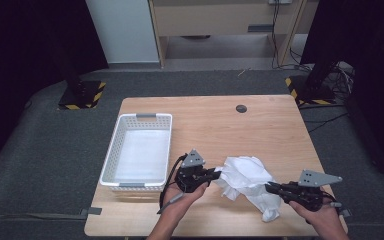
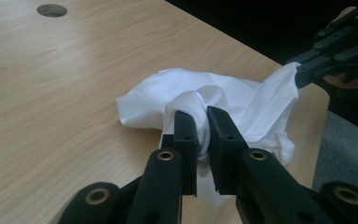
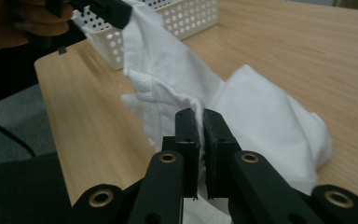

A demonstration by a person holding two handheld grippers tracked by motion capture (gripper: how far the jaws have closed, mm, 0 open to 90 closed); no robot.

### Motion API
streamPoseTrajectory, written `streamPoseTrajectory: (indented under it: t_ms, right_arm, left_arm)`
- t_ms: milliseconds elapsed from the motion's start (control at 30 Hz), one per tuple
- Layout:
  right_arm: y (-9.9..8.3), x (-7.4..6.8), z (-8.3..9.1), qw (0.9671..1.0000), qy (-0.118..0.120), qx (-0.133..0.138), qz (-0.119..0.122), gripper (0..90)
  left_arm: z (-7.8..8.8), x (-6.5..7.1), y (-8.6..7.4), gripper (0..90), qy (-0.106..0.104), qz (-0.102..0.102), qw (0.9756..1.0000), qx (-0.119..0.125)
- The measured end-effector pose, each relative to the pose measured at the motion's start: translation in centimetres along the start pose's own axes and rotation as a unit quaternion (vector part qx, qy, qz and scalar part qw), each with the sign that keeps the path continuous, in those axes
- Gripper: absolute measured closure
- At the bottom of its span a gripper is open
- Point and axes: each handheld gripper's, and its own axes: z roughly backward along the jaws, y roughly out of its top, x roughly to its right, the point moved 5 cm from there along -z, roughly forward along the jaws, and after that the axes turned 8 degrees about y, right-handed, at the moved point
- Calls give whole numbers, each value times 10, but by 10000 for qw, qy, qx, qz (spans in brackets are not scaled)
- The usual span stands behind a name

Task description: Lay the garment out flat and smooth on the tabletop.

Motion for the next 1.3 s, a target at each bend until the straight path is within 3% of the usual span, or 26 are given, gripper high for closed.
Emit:
streamPoseTrajectory:
  t_ms: [100,233,367,433,533,667,733,833,1000,1100,1167,1300]
  right_arm:
    - [-8,18,0,9983,-285,-5,-502,861]
    - [-24,44,-3,9909,-688,-96,-1152,861]
    - [-41,60,-8,9840,-962,-376,-1452,861]
    - [-47,64,-11,9813,-1057,-501,-1529,860]
    - [-51,66,-13,9802,-1107,-565,-1541,858]
    - [-54,67,-17,9802,-1112,-628,-1514,853]
    - [-55,68,-18,9794,-1126,-642,-1550,849]
    - [-56,68,-18,9792,-1140,-627,-1556,844]
    - [-56,69,-16,9789,-1198,-545,-1563,792]
    - [-54,67,-11,9805,-1227,-349,-1495,653]
    - [-52,66,-6,9817,-1233,-154,-1443,564]
    - [-46,63,5,9837,-1170,169,-1354,446]
  left_arm:
    - [-16,-4,3,828,51,-16,9997,-250]
    - [-46,-14,6,816,148,-50,9978,-646]
    - [-77,-23,1,777,173,20,9947,-1011]
    - [-87,-25,-1,726,187,56,9944,-1042]
    - [-85,-23,0,554,385,31,9959,-814]
    - [-65,-27,-1,384,733,-108,9961,-474]
    - [-55,-32,-7,337,836,-1,9960,-324]
    - [-51,-38,-24,334,851,125,9956,-380]
    - [-61,-44,-47,325,789,391,9946,-554]
    - [-65,-46,-58,334,699,557,9944,-558]
    - [-68,-44,-63,339,684,488,9940,-703]
    - [-70,-44,-64,336,702,473,9937,-734]
